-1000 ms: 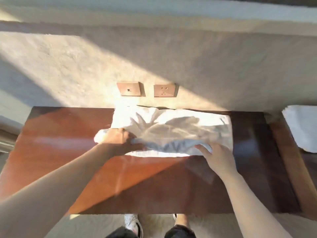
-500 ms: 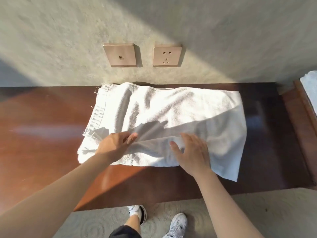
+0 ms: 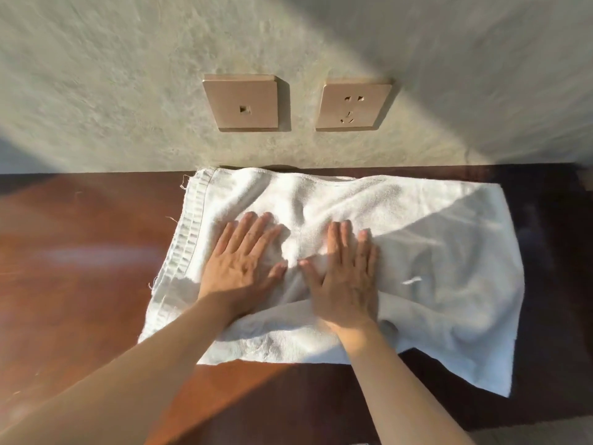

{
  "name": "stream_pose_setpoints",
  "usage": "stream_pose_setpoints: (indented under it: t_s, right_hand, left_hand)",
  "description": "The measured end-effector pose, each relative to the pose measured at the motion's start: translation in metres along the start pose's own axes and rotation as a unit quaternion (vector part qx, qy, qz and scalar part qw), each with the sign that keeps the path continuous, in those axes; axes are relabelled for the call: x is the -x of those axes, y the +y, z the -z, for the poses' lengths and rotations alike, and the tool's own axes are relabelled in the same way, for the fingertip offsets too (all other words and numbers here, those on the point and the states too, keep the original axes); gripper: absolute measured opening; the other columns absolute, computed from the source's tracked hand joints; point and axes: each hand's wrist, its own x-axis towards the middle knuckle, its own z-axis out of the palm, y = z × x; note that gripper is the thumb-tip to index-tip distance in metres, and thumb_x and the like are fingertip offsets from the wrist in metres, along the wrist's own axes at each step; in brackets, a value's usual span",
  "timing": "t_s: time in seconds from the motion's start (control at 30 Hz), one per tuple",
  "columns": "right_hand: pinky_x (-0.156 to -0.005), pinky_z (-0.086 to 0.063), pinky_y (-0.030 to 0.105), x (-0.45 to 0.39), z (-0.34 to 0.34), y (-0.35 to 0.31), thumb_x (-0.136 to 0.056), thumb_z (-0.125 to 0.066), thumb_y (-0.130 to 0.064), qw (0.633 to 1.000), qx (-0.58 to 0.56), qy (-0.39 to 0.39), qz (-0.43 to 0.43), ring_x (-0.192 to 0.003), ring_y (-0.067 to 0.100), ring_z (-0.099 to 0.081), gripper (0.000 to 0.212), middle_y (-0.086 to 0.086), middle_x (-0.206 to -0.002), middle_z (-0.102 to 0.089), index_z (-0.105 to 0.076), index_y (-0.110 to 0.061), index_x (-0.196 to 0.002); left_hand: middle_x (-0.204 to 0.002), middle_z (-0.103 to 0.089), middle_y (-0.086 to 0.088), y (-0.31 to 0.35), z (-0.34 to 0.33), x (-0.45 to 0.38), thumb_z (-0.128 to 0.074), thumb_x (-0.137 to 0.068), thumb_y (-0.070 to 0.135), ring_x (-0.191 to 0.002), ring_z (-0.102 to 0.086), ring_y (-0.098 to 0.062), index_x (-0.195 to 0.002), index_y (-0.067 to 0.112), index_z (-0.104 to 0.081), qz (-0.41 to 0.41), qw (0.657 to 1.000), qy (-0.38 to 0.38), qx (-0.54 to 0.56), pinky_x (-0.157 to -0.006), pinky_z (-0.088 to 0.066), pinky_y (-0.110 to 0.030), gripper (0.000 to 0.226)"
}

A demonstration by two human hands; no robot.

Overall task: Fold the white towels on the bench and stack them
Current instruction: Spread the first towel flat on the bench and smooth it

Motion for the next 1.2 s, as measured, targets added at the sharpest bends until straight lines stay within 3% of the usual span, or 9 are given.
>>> stream_pose_setpoints:
  t_s: [0.1, 0.17, 0.3, 0.4, 0.5, 0.63, 0.73, 1.0, 1.2]
  right_hand:
    - [-0.123, -0.006, 0.061, -0.001, -0.010, 0.000, -0.098, -0.026, -0.071, 0.999, 0.013, 0.030, -0.015, -0.156, 0.037, 0.000, 0.086, 0.006, -0.170, -0.004, -0.009, -0.017, -0.163]
    - [-0.121, -0.002, 0.067, 0.007, -0.011, -0.002, -0.096, -0.022, -0.076, 0.999, 0.021, 0.016, -0.022, -0.156, 0.036, -0.004, 0.088, 0.003, -0.170, -0.006, -0.011, -0.019, -0.163]
    - [-0.115, -0.002, 0.076, 0.062, -0.016, 0.006, -0.093, -0.019, -0.078, 0.998, 0.039, -0.039, -0.021, -0.156, 0.036, 0.003, 0.088, -0.001, -0.170, 0.007, 0.002, -0.027, -0.162]
    - [-0.115, -0.012, 0.075, 0.122, -0.019, 0.016, -0.094, -0.028, -0.075, 0.996, 0.054, -0.070, -0.014, -0.156, 0.035, 0.003, 0.088, 0.002, -0.170, 0.007, 0.000, -0.027, -0.162]
    - [-0.116, -0.012, 0.073, 0.154, -0.015, 0.021, -0.096, -0.029, -0.076, 0.995, 0.046, -0.090, -0.010, -0.156, 0.032, 0.004, 0.087, 0.003, -0.170, 0.008, 0.001, -0.027, -0.162]
    - [-0.119, 0.001, 0.070, 0.118, -0.008, 0.013, -0.097, -0.018, -0.072, 0.997, 0.002, -0.083, 0.004, -0.154, 0.028, 0.019, 0.080, 0.000, -0.168, 0.020, 0.012, -0.034, -0.160]
    - [-0.120, 0.007, 0.066, 0.064, -0.010, -0.002, -0.098, -0.022, -0.068, 0.999, -0.023, -0.034, 0.017, -0.155, 0.026, 0.018, 0.078, -0.001, -0.169, 0.015, 0.006, -0.032, -0.161]
    - [-0.122, -0.003, 0.063, 0.027, -0.031, -0.010, -0.100, -0.026, -0.065, 0.999, -0.005, 0.047, 0.024, -0.157, 0.030, 0.000, 0.075, 0.003, -0.170, -0.006, -0.013, -0.025, -0.162]
    - [-0.122, -0.007, 0.063, 0.025, -0.034, -0.009, -0.099, -0.027, -0.060, 0.997, 0.025, 0.075, 0.016, -0.157, 0.030, -0.004, 0.073, 0.003, -0.170, -0.008, -0.016, -0.026, -0.162]
  left_hand:
    - [-0.170, 0.001, 0.011, 0.000, -0.004, -0.003, -0.021, -0.100, 0.070, -0.156, 0.010, -0.013, -0.161, 0.038, -0.010, 0.001, 1.000, 0.009, -0.004, -0.127, 0.000, -0.043, 0.070]
    - [-0.170, 0.005, 0.010, -0.001, -0.002, 0.001, -0.017, -0.101, 0.070, -0.156, 0.012, -0.014, -0.162, 0.036, -0.005, -0.007, 1.000, 0.003, -0.003, -0.127, -0.001, -0.045, 0.071]
    - [-0.168, 0.016, 0.010, -0.003, 0.001, 0.011, -0.010, -0.099, 0.074, -0.154, 0.020, -0.014, -0.161, 0.037, 0.008, 0.004, 1.000, -0.024, -0.010, -0.127, 0.003, -0.045, 0.074]
    - [-0.168, 0.018, 0.010, -0.002, 0.004, 0.020, -0.006, -0.096, 0.075, -0.153, 0.022, -0.013, -0.160, 0.037, 0.011, 0.016, 0.999, -0.039, -0.015, -0.127, 0.006, -0.043, 0.076]
    - [-0.168, 0.017, 0.010, -0.001, 0.006, 0.032, -0.004, -0.095, 0.076, -0.154, 0.019, -0.014, -0.160, 0.037, 0.010, 0.022, 0.999, -0.036, -0.013, -0.127, 0.006, -0.043, 0.077]
    - [-0.168, 0.017, 0.011, 0.006, 0.009, 0.040, -0.008, -0.096, 0.073, -0.154, 0.019, -0.014, -0.160, 0.038, 0.011, 0.038, 0.999, -0.030, 0.001, -0.127, 0.007, -0.042, 0.075]
    - [-0.169, 0.013, 0.010, 0.009, 0.011, 0.040, -0.011, -0.096, 0.070, -0.155, 0.015, -0.016, -0.161, 0.036, 0.007, 0.046, 0.999, -0.028, 0.000, -0.127, 0.000, -0.044, 0.075]
    - [-0.170, 0.002, 0.008, 0.003, 0.004, 0.042, -0.019, -0.099, 0.062, -0.157, 0.006, -0.020, -0.162, 0.033, -0.001, 0.037, 0.999, -0.013, 0.010, -0.128, 0.000, -0.043, 0.071]
    - [-0.169, -0.003, 0.000, -0.017, 0.011, 0.040, -0.017, -0.098, 0.063, -0.157, -0.001, -0.023, -0.162, 0.028, -0.010, 0.095, 0.995, -0.005, 0.028, -0.126, 0.004, -0.039, 0.073]
